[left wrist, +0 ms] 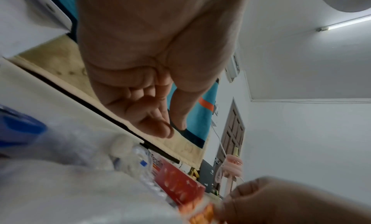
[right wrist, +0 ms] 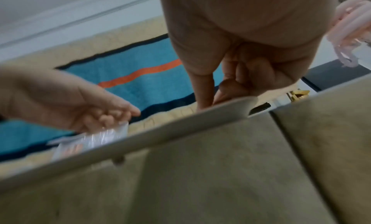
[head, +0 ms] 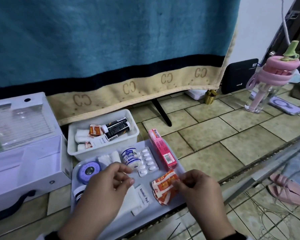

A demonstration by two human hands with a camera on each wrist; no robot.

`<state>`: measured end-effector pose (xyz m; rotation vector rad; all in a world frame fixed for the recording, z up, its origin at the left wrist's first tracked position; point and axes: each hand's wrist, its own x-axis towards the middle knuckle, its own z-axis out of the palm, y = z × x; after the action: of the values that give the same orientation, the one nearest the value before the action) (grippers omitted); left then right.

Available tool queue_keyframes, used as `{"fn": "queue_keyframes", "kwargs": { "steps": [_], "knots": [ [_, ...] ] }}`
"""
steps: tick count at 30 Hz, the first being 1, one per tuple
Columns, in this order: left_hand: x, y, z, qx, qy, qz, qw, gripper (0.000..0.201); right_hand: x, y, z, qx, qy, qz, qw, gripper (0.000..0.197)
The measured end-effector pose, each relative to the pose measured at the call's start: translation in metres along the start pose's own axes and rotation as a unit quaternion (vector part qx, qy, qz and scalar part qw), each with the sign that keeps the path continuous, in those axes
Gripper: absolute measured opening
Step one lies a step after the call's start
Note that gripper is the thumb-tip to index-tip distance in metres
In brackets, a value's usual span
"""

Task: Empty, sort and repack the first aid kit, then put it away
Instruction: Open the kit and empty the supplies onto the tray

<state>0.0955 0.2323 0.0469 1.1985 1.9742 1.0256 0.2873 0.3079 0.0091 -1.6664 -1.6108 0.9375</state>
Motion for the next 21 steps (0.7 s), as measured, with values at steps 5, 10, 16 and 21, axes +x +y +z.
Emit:
{"fn": "queue_keyframes", "kwargs": {
  "steps": [5,10,16,21],
  "knots": [
    [-0.014,-0.017,-0.039,0.021,0.033,-0.019,0.999,0.014,-0.011,-0.019,0.004,-0.063,0.072,-0.084,0.992,0.029],
    [-0.028,-0.040,-0.109,0.049,0.096,-0.070,0.992,0.018,-0.013,-0.076,0.028,0.012,-0.035,-0.178,0.983,0.027],
    [-0.049,-0.078,-0.221,0.124,0.171,-0.078,0.974,0.024,-0.031,-0.175,0.087,0.034,-0.254,-0.254,0.933,0.013],
    [-0.040,-0.109,-0.295,0.247,0.169,-0.067,0.952,0.027,-0.059,-0.243,0.167,-0.080,-0.349,-0.334,0.872,0.021]
  ]
}}
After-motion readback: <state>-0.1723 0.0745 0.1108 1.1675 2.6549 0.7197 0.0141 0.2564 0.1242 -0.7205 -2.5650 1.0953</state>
